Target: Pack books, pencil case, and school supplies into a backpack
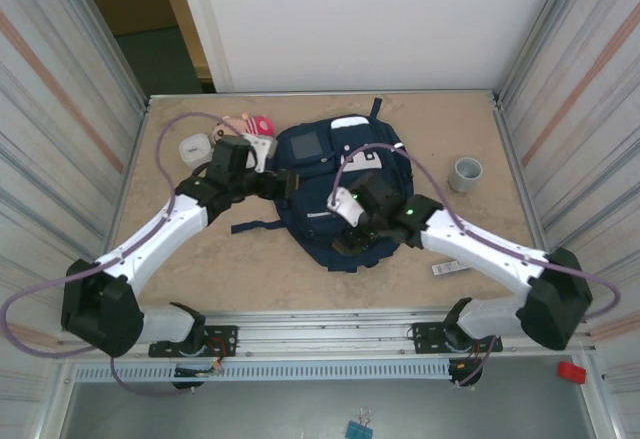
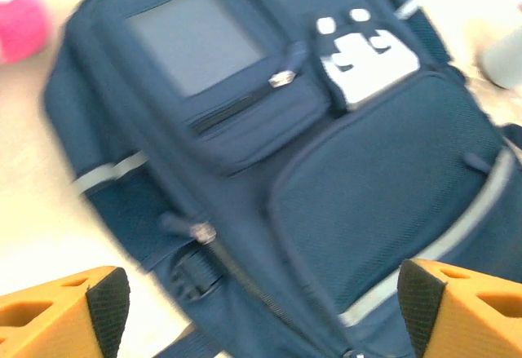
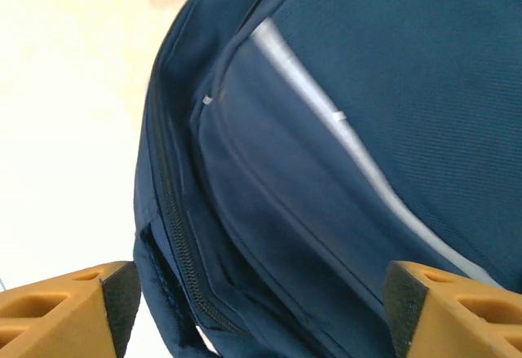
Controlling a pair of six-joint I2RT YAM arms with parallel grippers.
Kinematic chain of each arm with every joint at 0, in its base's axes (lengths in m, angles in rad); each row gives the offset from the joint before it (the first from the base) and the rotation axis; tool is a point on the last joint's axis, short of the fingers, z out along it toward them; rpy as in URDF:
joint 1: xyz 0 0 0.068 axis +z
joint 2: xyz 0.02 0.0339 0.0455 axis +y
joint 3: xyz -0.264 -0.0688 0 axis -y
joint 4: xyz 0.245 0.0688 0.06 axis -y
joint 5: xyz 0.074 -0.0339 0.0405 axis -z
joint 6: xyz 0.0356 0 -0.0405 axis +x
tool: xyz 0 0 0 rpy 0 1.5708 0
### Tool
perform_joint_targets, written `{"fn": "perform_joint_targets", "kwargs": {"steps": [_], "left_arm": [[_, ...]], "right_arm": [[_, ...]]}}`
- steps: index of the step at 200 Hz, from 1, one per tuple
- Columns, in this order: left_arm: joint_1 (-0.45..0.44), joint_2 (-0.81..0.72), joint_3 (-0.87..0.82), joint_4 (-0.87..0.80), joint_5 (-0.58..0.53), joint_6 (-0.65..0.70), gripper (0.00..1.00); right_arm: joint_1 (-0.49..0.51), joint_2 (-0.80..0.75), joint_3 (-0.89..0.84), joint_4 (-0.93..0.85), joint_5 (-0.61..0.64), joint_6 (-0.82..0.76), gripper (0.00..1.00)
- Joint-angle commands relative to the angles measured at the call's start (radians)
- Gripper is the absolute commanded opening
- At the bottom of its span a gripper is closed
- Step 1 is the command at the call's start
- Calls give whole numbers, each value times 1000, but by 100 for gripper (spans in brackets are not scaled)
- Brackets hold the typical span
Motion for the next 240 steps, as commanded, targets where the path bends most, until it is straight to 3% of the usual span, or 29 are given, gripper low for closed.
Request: {"fn": "perform_joint_targets", "kwargs": {"steps": [1,58,71,112,123,184,240], "left_arm": [[27,-57,-67,-45,-26,-68,87],[36,-81,-164,-3,-51,-45,87],[37,-74,-191,39,-48,-3,87],[40,-22,-219,150,-10,179,86],[39,-3,-204,152,10,243,86],[58,144,-68,34,196,771,87],[126,362,135,-103,341,1035,89]], "right_arm": [[7,56,-20,82,111,-186,80],[0,232,-40,398,173,-317,78],[-4,259,-38,436,180,-336,67],[-19,191,10,384,157,-403,9],[-28,145,32,337,116,-411,0],[-81,-16,129,138,-51,-492,0],[-102,-4,151,136,-80,-492,0]]}}
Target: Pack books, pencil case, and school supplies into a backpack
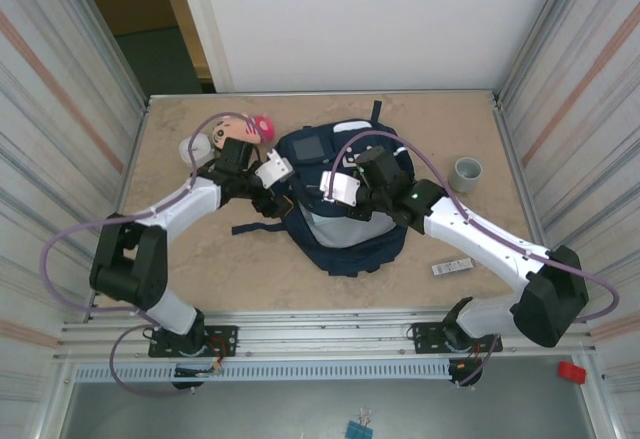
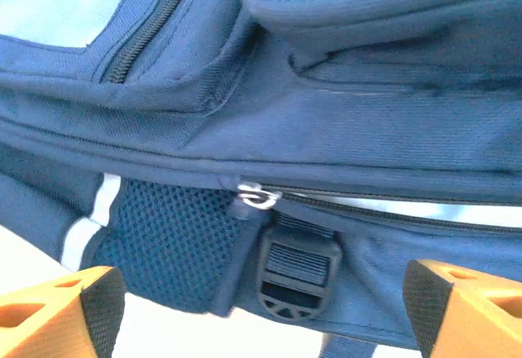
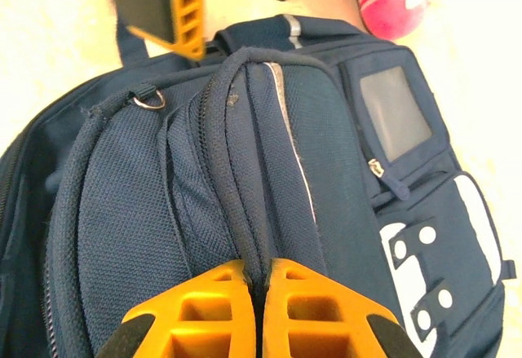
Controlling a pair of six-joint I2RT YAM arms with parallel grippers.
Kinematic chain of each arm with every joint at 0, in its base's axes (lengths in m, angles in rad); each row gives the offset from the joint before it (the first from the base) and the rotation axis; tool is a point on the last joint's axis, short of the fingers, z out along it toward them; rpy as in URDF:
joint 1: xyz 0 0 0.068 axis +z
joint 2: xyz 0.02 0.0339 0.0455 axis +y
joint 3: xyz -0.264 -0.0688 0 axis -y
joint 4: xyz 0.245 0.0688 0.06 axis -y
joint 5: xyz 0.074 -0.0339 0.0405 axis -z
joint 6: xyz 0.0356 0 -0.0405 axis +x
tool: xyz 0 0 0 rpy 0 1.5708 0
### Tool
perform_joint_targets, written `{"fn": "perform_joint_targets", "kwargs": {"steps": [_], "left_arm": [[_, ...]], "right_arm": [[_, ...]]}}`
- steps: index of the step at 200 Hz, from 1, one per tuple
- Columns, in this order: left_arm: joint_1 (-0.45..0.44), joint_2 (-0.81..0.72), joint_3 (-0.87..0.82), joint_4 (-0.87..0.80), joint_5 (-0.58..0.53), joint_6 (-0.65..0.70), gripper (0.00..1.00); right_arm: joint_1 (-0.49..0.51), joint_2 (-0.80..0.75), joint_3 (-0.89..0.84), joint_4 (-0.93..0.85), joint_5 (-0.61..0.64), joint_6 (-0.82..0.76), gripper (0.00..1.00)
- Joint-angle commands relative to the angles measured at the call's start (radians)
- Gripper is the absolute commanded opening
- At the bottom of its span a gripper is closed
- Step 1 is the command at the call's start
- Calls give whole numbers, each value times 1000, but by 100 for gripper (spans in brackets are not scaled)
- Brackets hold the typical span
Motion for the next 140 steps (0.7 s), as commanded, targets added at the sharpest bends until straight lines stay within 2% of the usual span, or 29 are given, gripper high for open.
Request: {"fn": "perform_joint_targets", "kwargs": {"steps": [1,34,61,84,120,140], "left_arm": [[22,61,79,-97,107,195,89],[21,155,140,-133,155,312,88],[18,223,205,-188,181,355,79],[18,241,234,-222,219,369,57],[18,212,211,-217,277,361,39],[23,201,195,-217,281,363,23]], "right_arm": [[-6,-7,42,-5,-37,-17,0],[-18,0,51,-3,-40,12,0],[-30,3,49,7,-53,37,0],[-33,1,46,19,-46,53,0],[-63,3,47,37,-93,110,0],[-66,3,47,38,-96,111,0]]}}
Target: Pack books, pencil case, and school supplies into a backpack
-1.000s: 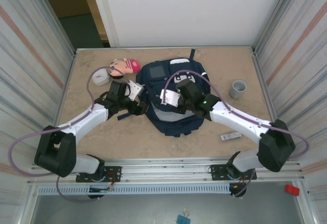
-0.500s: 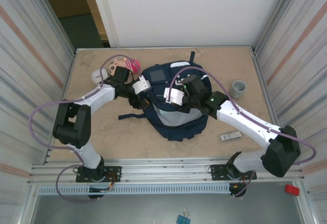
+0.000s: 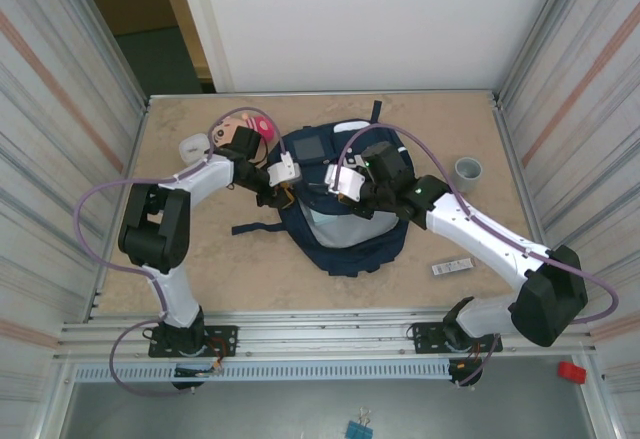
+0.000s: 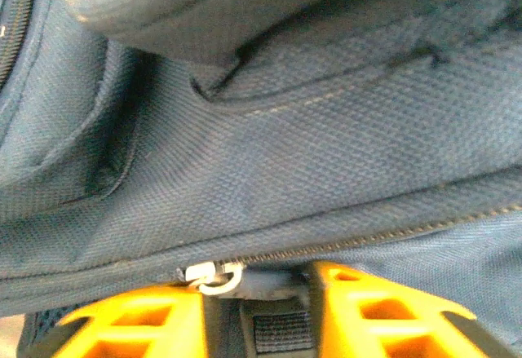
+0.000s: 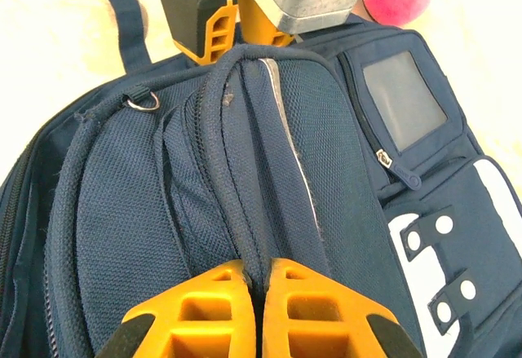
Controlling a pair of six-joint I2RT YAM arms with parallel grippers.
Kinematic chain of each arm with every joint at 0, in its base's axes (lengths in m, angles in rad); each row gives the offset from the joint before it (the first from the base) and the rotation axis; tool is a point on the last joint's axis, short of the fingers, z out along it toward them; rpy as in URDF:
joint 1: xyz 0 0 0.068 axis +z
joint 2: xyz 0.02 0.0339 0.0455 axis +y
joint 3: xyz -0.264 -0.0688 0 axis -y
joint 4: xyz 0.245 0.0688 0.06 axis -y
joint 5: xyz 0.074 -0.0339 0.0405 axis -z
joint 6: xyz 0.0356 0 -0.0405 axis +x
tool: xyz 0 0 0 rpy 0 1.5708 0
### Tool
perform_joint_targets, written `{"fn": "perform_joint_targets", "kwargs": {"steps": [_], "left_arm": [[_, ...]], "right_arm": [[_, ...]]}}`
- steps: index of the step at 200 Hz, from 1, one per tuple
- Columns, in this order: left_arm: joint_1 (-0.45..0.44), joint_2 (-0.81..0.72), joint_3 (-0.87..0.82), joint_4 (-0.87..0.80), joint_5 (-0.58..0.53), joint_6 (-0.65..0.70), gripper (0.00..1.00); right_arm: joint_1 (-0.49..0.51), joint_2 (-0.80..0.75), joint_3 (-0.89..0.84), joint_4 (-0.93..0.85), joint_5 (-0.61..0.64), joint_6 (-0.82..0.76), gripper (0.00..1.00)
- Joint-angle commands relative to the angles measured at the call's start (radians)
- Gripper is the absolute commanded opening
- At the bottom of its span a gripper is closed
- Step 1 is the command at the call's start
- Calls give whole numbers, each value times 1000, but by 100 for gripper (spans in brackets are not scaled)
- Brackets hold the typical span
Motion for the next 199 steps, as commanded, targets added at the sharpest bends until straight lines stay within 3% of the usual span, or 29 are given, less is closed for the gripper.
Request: {"fn": "perform_joint_targets", "kwargs": {"steps": [1,23,58,124,173,199], "left_arm": [[1,-39,-9,-23,67,23,23],[5,-40,-10,-41,79,16,11],[4,-71,-34,-30,142,-59,0],[-46,-184,-115,-63,182,-193,0],[-108,-234,-165,-52,58,-363,0],[-108,-260,-202,-36,2,-424,0]], "right_arm": [[-12,-4,39,46,-30,47,0],[-17,-3,34,47,-35,49,0],[-28,13,23,70,-20,88,0],[-43,72,-31,182,-33,168,0],[-47,76,-57,208,-51,228,0],[-69,-5,-28,93,-52,430,42]]}}
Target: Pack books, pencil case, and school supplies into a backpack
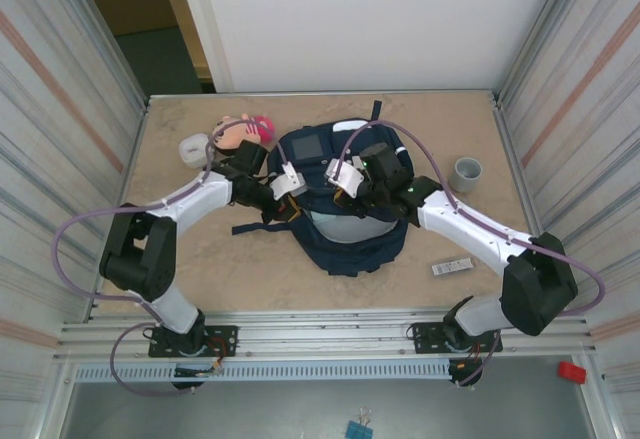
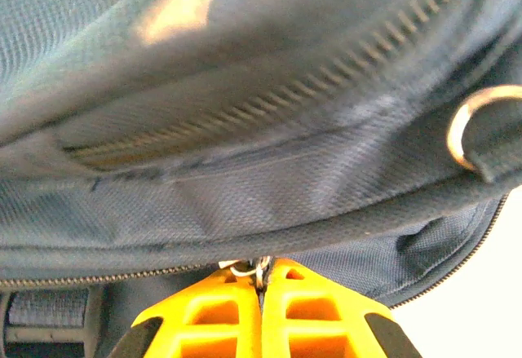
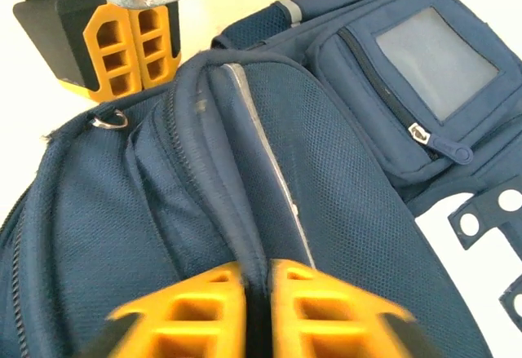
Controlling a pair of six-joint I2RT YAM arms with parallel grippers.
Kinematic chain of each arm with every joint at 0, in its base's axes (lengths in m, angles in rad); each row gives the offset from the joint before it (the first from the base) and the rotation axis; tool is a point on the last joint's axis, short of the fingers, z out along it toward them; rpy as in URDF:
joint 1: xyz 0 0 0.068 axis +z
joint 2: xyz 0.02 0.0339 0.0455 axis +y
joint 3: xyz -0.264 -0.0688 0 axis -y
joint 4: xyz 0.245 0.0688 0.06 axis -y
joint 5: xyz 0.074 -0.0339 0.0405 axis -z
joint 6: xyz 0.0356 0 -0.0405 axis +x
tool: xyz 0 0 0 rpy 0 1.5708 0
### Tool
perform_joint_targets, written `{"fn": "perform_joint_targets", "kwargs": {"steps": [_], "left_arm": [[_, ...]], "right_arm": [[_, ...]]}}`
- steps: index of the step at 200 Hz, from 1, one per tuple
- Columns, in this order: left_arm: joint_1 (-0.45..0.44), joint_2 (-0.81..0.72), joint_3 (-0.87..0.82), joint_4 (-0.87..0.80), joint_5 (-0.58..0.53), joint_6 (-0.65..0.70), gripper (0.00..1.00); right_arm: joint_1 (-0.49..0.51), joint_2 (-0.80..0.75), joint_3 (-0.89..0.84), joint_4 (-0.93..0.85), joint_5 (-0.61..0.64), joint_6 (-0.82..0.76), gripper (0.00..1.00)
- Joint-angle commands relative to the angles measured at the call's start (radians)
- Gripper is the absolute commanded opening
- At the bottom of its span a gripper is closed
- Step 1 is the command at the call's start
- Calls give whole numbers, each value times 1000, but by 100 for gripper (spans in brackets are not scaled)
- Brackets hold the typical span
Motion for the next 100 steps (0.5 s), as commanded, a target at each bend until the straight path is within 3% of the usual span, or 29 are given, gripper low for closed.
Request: {"fn": "perform_joint_targets", "kwargs": {"steps": [1,16,49,82,100], "left_arm": [[-12,-60,-38,-15,-16,-98,0],[-12,-78,-54,-6,-29,-122,0],[-14,-99,-77,31,-44,-160,0],[-28,-97,-85,43,-52,-177,0],[-32,-99,-90,52,-53,-189,0]], "right_arm": [[-32,-79,31,-32,14,222,44],[-69,-138,52,-138,-19,441,56],[-127,-256,-28,-238,-175,919,59],[-135,-362,-197,-213,-240,1362,62],[-133,-395,-326,-47,-309,1609,65]]}}
